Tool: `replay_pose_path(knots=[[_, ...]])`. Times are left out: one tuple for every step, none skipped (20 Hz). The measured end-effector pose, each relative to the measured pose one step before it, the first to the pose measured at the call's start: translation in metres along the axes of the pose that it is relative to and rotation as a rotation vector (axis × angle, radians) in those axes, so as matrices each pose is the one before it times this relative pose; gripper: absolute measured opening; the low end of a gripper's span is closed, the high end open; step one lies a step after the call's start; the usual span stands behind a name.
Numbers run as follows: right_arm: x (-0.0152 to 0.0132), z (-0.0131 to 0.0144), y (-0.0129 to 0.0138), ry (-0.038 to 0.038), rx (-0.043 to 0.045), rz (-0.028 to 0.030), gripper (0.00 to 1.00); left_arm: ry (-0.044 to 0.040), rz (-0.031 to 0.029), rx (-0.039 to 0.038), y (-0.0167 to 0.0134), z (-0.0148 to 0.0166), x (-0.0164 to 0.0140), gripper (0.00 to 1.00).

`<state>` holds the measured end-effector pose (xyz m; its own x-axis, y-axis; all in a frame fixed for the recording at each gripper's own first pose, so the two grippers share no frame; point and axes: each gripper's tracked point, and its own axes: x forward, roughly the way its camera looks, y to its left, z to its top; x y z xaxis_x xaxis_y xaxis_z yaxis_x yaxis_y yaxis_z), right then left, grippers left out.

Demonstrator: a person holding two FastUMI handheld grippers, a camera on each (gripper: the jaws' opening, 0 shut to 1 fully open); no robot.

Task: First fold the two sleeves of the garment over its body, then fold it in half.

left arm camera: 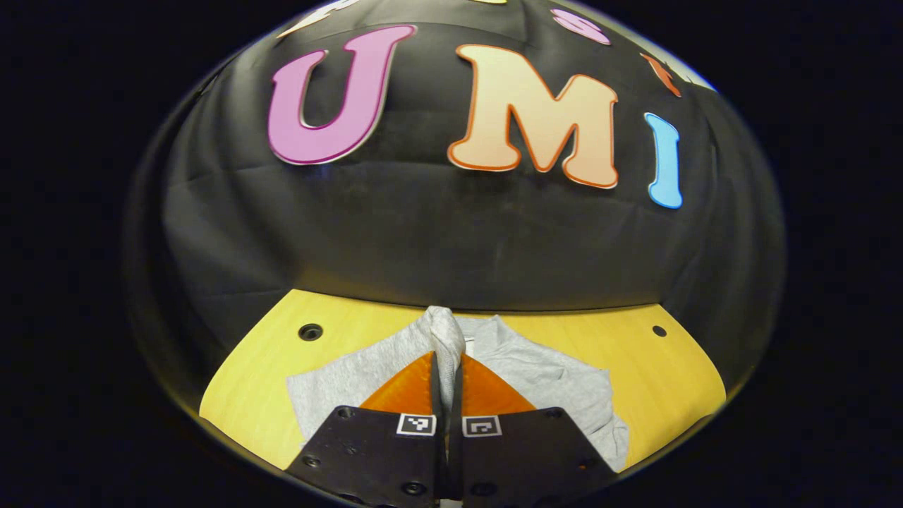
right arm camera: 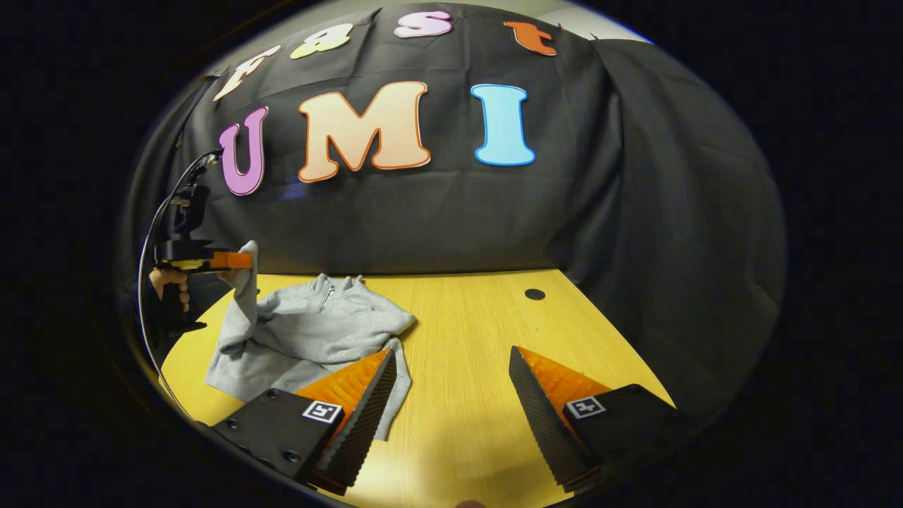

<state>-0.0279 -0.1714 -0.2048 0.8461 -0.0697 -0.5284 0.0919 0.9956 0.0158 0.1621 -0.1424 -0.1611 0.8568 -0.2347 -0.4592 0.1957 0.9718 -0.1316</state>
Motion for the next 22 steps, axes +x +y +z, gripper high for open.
replay_pose_path(knots=[[-0.00136,-0.00417,-0.00486,0.00590,0.00018,-0.00206,0.99,-0.00067,-0.01475,0.01909,-0.01398,0.00086,0.00605,0.00],[-0.00032,-0.00315,-0.00457,0.00613,-0.00093,-0.00241,0.99,-0.00132,-0.01853,0.01654,-0.01448,0.00058,0.00674,0.00],[-0.00133,-0.00326,-0.00269,0.00643,0.00029,-0.00043,0.99,0.00462,-0.01889,0.01558,-0.01470,-0.00027,0.00615,0.00],[-0.00059,-0.00149,-0.00244,0.00517,0.00064,0.00094,0.99,0.00528,-0.01978,0.01323,-0.01440,-0.00173,0.00483,0.00],[-0.00185,-0.00285,-0.00299,0.00171,-0.00125,-0.00055,0.99,0.00623,-0.02298,0.01216,-0.01678,-0.00095,0.00632,0.00],[-0.00128,-0.00056,-0.00271,-0.00025,-0.00124,-0.00156,0.96,0.00796,-0.02335,0.00870,-0.01527,-0.00140,0.00614,0.00],[-0.00163,-0.00182,-0.00332,-0.00009,0.00017,-0.00015,0.96,0.01126,-0.02875,0.00611,-0.01690,-0.00424,0.00664,0.00],[0.00008,-0.00155,-0.00223,0.00118,0.00042,-0.00036,0.96,0.01805,-0.02408,0.00445,-0.01647,-0.00530,0.00409,0.00],[-0.00186,-0.00305,-0.00264,0.00090,0.00046,0.00039,0.99,0.01367,-0.01364,0.00841,-0.01236,-0.00405,0.00551,0.00],[-0.00122,-0.00262,-0.00290,0.00488,0.00081,-0.00206,0.96,0.01100,-0.00759,0.01074,-0.00855,-0.00482,0.00745,0.02],[-0.00039,-0.00409,-0.00326,0.00686,0.00309,-0.00154,0.99,0.01181,-0.00266,0.00959,-0.00862,-0.00332,0.00756,0.00],[-0.00102,-0.00276,-0.00255,0.00664,0.00487,-0.00170,0.96,0.01196,0.00397,0.01147,-0.00585,-0.00521,0.00755,0.00],[0.00075,-0.00262,-0.00308,0.00552,0.00537,-0.00254,0.99,0.01468,0.00692,0.01248,-0.00456,-0.00533,0.00696,0.00],[0.00002,-0.00357,-0.00271,0.00649,0.00753,-0.00191,0.99,0.02449,0.00678,0.01504,-0.00383,-0.00848,0.00555,0.00],[0.00078,-0.00179,-0.00127,0.00206,0.00537,0.00060,0.96,0.01783,0.00307,0.00941,-0.00335,-0.00721,0.00649,0.01],[0.00057,-0.00049,-0.00144,-0.00145,0.00255,0.00573,0.96,0.01256,0.00176,0.00384,-0.00187,-0.00481,0.00413,0.03],[0.00154,0.00095,0.00035,-0.00273,0.00145,0.00754,0.96,0.00864,-0.01461,-0.00958,-0.00539,-0.00362,0.00214,0.05],[0.00148,-0.00054,0.00030,-0.00090,-0.00073,0.00564,0.99,0.00264,-0.03635,-0.02469,-0.00977,-0.00083,-0.00259,0.11],[0.00169,0.00080,0.00132,0.00108,-0.00196,0.00847,0.96,-0.00749,-0.03964,-0.02568,-0.00968,0.00027,-0.00163,0.17],[0.00228,0.00001,0.00231,-0.00053,-0.00229,0.00967,0.99,-0.02174,-0.01065,-0.00757,-0.00358,0.00655,-0.00734,0.44],[0.00209,0.00155,0.00315,-0.00281,-0.00221,0.01217,0.96,-0.02982,0.00768,0.00680,0.00402,0.00838,-0.01501,0.72],[0.00265,-0.00087,0.00433,-0.00013,-0.00166,0.01368,0.96,-0.02790,0.01695,0.01578,0.00567,0.00396,-0.00084,1.00]])
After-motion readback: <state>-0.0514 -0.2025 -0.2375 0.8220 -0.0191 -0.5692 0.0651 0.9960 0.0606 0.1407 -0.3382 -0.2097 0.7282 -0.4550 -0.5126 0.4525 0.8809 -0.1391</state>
